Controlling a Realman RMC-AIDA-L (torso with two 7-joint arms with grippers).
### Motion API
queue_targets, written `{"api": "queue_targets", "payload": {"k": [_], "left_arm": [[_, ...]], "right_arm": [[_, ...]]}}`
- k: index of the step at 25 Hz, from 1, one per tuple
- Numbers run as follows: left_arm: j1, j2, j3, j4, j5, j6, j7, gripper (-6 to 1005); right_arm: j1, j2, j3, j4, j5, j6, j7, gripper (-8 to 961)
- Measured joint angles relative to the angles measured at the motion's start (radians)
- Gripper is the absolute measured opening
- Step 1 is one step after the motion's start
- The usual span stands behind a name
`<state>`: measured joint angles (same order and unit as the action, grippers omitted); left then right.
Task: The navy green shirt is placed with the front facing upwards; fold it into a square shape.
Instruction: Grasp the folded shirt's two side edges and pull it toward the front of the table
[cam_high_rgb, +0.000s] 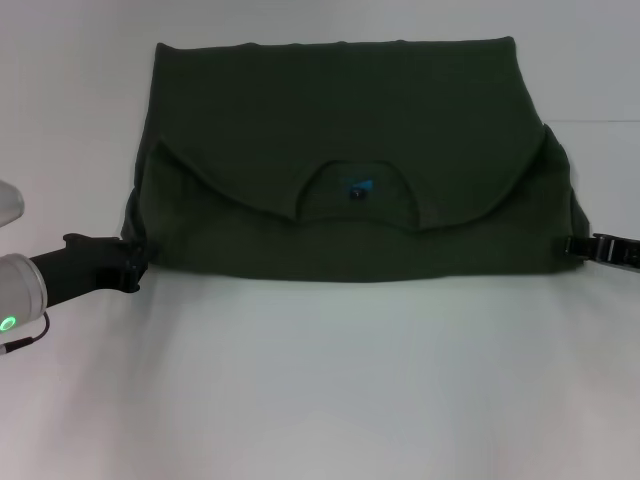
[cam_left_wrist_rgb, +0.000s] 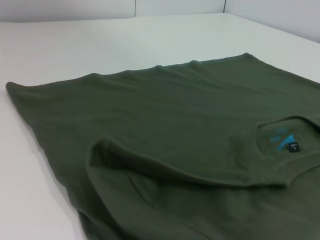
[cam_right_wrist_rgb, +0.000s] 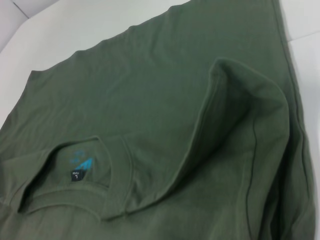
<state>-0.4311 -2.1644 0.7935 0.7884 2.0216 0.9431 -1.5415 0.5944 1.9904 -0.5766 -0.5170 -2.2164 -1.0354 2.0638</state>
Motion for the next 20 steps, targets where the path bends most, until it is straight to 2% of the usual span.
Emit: {"api": "queue_targets", "payload": {"k": [2, 13, 17, 20], "left_arm": [[0.0, 0.0, 0.001, 0.0, 0.0, 0.0, 0.0, 37], [0.001, 0.0, -0.005, 0.0, -0.001, 0.007, -0.004, 37], [0.021, -0.001, -0.006, 0.036, -0.001, 0.049, -0.055, 37], [0.054, 0.0, -0.007, 0.095, 0.0, 0.138, -0.127, 37]], "right_arm": [[0.0, 0.0, -0.001, 0.0, -0.001, -0.002, -0.002, 327], [-0.019, 0.007, 0.008, -0.001, 0.004, -0.005, -0.026, 92], [-0.035, 0.005, 0.009, -0.011, 0.008, -0.018, -0.029, 42], [-0.06, -0.002, 0.012, -0.017, 0.038, -0.063, -0.059, 30]]}}
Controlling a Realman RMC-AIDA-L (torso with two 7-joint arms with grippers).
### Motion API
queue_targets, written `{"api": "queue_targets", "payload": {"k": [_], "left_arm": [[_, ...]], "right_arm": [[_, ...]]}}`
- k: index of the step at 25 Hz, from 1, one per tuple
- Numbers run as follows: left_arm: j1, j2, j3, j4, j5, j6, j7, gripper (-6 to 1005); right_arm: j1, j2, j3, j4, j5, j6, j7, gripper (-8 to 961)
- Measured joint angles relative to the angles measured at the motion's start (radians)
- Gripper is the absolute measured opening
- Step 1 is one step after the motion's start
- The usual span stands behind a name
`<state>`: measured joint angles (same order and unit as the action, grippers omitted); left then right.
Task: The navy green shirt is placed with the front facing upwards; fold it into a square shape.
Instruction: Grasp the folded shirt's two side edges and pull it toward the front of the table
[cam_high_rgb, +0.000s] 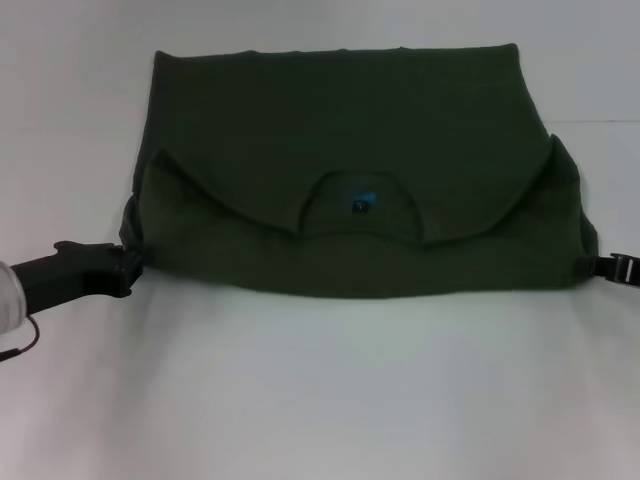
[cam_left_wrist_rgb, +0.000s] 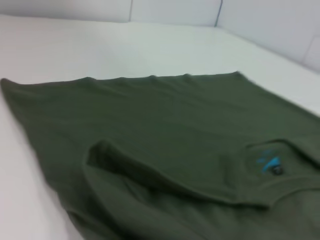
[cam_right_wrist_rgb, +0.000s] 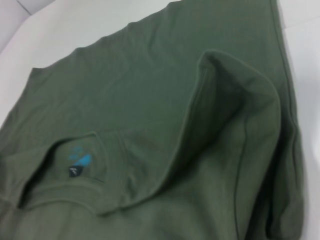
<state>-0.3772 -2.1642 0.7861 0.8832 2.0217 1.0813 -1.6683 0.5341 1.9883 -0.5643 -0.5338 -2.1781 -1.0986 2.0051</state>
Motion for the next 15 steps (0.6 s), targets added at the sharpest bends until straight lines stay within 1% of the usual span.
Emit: {"api": "queue_targets", "payload": {"k": [2, 5, 9, 15], "left_arm": [[0.02, 0.001, -0.008, 0.036, 0.003, 0.059, -0.039, 37], [0.037, 0.0, -0.058, 0.074, 0.022, 0.153, -0.091, 37], [0.047, 0.002, -0.143, 0.078, 0.053, 0.246, -0.138, 36], [0.063, 0.009, -0.23, 0.079, 0.089, 0.383, -0.181, 36]], "right_arm": [[-0.027, -0.003, 0.004, -0.01, 0.035, -0.042, -0.034, 30], [-0.077, -0.003, 0.011, -0.047, 0.075, -0.115, -0.079, 31], [-0.15, -0.003, 0.041, -0.105, 0.092, -0.225, -0.109, 31], [-0.224, -0.007, 0.098, -0.173, 0.093, -0.373, -0.125, 31]]}}
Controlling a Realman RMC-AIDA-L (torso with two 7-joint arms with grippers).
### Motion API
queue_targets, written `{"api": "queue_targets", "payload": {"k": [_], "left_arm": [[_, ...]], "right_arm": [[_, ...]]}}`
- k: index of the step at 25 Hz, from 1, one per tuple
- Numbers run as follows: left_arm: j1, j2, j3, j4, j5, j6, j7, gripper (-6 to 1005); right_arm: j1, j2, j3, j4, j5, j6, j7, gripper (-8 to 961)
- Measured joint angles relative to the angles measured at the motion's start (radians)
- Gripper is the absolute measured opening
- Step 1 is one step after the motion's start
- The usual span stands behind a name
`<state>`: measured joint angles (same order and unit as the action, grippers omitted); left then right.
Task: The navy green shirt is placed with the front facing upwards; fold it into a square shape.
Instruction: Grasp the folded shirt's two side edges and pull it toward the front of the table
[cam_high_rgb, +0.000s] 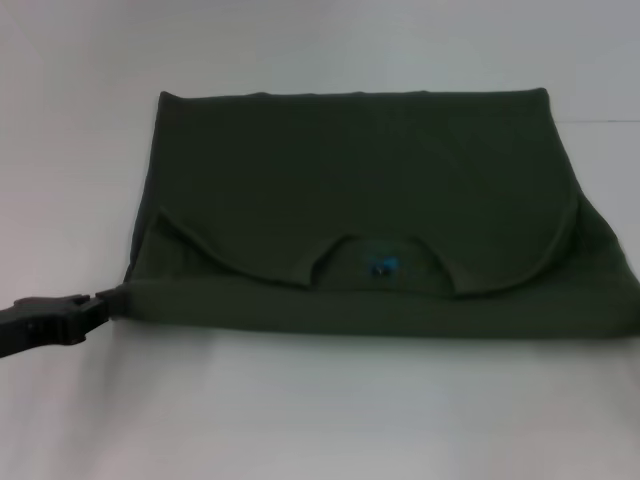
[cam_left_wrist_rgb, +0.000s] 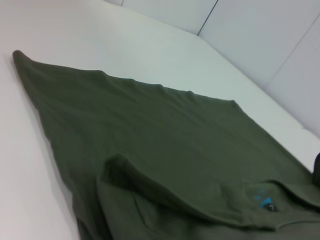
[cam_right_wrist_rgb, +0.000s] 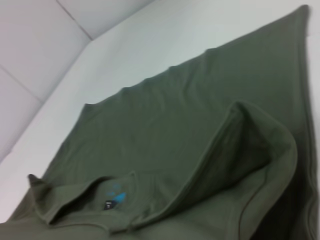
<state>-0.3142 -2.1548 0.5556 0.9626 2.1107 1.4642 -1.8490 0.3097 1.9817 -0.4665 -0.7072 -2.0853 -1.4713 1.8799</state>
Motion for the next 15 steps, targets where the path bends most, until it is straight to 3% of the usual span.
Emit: {"api": "queue_targets", "payload": {"k": [10, 15], "left_arm": [[0.016, 0.015, -0.147, 0.001, 0.079, 0.27, -0.031, 36], [0.032, 0.018, -0.16, -0.001, 0.097, 0.366, -0.031, 36]], "right_arm": [[-0.11, -0.004, 0.051, -0.058, -0.003, -0.21, -0.064, 32], [-0.158, -0.005, 0.064, -0.058, -0.004, -0.277, -0.111, 33]]}}
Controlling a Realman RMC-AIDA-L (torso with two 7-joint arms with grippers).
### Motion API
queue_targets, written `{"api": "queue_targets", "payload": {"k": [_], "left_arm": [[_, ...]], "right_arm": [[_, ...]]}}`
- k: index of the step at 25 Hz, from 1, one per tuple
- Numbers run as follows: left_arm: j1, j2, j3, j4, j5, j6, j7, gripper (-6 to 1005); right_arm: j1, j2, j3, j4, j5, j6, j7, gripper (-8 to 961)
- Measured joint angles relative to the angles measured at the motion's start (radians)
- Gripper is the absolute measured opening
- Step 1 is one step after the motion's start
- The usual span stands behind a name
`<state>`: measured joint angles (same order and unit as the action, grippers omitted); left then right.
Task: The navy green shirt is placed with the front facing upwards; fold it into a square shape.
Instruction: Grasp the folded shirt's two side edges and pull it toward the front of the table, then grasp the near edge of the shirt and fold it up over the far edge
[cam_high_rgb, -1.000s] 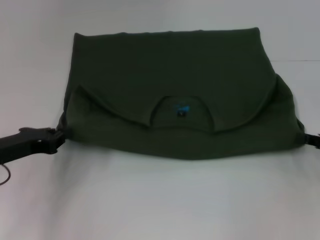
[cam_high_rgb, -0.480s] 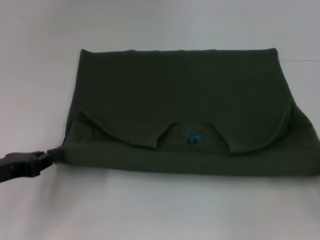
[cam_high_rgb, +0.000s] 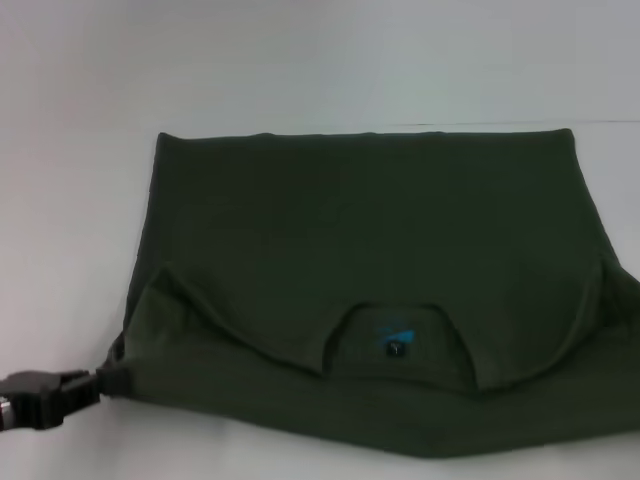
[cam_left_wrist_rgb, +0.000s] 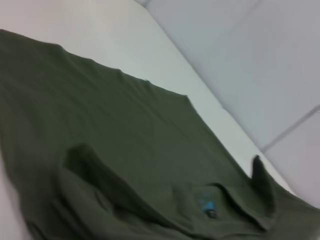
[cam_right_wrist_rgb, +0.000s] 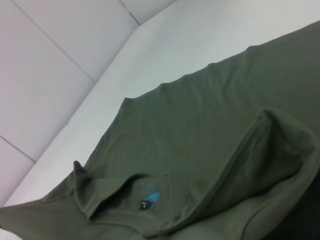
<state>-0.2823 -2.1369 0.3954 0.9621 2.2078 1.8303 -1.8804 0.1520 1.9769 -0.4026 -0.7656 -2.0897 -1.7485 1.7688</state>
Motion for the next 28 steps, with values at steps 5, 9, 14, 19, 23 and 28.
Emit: {"api": "queue_targets", "payload": {"k": [5, 9, 14, 19, 23, 28], "left_arm": [[0.004, 0.001, -0.001, 0.003, 0.042, 0.059, 0.002, 37], [0.011, 0.0, -0.01, 0.002, 0.064, 0.096, 0.003, 37], [-0.012, 0.012, -0.059, -0.006, 0.065, 0.09, 0.006, 36], [-0.102, 0.035, -0.095, -0.036, 0.061, 0.019, -0.004, 36], [-0.203, 0.072, -0.098, -0.103, 0.06, -0.102, -0.012, 37], [-0.324, 0.1, -0.086, -0.182, 0.059, -0.32, -0.022, 36]], "right_arm": [[-0.028, -0.003, 0.028, -0.001, -0.035, -0.058, -0.026, 33], [-0.04, -0.003, 0.073, -0.001, -0.073, -0.097, -0.037, 33], [-0.022, -0.01, 0.146, -0.002, -0.077, -0.115, -0.047, 34], [0.072, -0.029, 0.205, 0.002, -0.075, -0.091, -0.018, 34], [0.165, -0.045, 0.21, 0.011, -0.077, -0.019, 0.02, 34], [0.268, -0.049, 0.197, 0.046, -0.078, 0.123, 0.038, 35]]}}
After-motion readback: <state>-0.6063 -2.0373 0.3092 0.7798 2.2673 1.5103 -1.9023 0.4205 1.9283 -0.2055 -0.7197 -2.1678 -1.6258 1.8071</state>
